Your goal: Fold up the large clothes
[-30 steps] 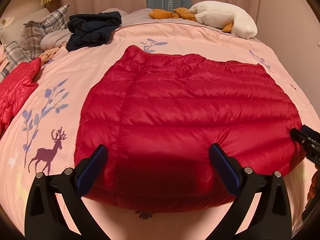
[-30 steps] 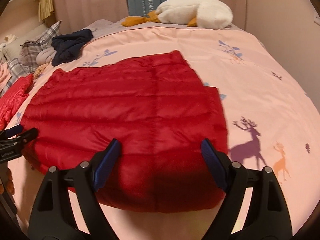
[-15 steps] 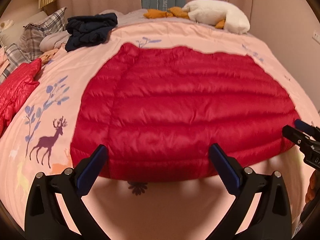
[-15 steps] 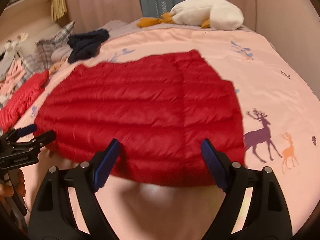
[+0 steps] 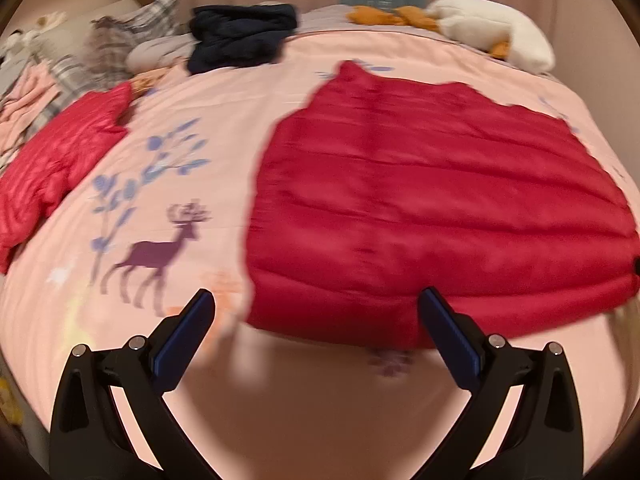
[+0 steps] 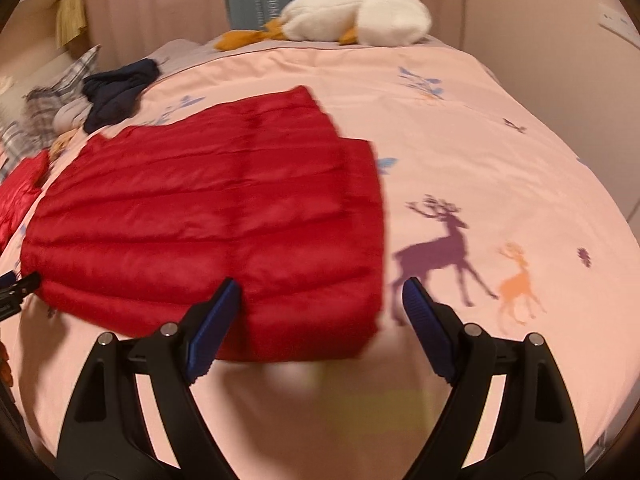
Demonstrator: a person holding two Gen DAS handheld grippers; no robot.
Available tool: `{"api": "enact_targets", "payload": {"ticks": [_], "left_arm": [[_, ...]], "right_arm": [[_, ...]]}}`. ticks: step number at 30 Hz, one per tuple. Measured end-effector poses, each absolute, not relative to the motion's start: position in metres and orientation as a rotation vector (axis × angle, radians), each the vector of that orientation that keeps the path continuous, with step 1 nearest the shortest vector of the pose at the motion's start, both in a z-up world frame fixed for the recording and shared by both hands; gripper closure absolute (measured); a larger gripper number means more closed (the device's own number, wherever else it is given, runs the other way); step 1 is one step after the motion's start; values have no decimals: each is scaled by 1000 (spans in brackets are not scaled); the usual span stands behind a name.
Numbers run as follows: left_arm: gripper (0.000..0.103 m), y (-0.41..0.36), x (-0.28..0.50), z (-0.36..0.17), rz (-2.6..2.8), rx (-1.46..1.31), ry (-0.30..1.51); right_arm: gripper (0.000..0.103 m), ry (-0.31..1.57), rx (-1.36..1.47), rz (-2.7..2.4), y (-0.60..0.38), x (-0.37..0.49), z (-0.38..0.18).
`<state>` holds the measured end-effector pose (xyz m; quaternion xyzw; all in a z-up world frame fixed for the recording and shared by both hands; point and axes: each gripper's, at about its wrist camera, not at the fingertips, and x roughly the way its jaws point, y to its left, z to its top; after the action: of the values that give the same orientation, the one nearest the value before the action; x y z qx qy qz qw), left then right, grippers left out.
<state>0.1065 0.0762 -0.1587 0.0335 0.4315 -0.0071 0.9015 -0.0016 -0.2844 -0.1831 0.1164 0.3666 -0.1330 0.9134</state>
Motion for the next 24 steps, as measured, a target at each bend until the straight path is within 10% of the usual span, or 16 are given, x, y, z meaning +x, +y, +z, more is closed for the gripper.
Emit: {"api": "enact_targets", "payload": {"ticks": [24], "left_arm": [[1,50,64,3,-58,111,595]], "right_arm": [[2,541,222,-200,-261,-40,-49]]}}
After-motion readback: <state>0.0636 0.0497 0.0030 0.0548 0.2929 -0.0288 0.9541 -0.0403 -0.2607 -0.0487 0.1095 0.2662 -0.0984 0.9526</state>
